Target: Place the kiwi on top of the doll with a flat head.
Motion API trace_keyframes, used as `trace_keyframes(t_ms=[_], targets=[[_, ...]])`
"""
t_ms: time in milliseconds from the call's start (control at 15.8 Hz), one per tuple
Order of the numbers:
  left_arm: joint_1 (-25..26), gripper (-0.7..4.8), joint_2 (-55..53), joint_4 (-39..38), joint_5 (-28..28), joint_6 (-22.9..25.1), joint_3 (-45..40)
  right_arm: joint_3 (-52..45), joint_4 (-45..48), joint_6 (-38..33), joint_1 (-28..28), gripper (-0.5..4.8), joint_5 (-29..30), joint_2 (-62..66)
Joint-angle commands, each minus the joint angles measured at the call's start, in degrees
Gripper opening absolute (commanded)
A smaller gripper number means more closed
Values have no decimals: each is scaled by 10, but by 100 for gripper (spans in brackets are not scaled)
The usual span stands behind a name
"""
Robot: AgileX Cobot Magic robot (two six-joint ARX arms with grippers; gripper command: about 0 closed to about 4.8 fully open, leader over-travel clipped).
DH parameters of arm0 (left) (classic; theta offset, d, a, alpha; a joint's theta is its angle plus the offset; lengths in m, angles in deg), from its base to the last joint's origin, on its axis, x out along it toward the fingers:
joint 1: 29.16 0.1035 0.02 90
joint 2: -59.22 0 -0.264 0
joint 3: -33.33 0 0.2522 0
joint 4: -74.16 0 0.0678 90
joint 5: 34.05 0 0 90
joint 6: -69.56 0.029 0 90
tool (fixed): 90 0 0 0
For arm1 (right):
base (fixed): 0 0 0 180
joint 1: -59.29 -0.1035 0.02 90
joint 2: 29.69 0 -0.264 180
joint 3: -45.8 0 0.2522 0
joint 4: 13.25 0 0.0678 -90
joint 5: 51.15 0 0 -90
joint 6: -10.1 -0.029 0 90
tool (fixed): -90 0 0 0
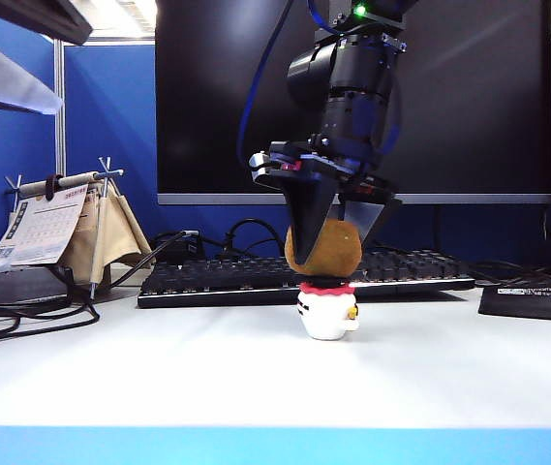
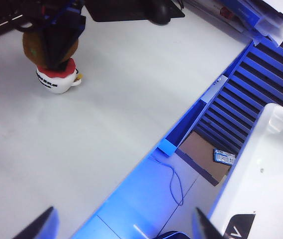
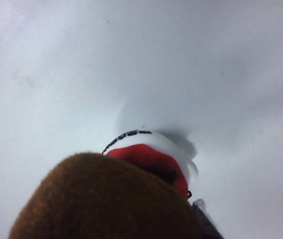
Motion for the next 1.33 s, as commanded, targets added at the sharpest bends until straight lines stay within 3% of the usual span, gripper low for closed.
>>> trace_keyframes(t_ms=[63,317,697,760,1014,1331], targets=[[0,350,1,8,-12,0,1,2,-8,-2,-2,329,-1,-1],[0,350,1,13,-12,0,1,2,-10,-2,-2,432,-1,-1],[0,350,1,13,-12,2,1,2,-3,-2,-3,437,-1,-2],[0,350,1,13,-12,2,1,3,-1,-2,-3,479,-1,-3],[0,350,1,12,-12,3,1,3,3,-1,-2,479,-15,-36],[0,349,1,16,-76,4,1,3,9,-2,-2,479,-15,-139]])
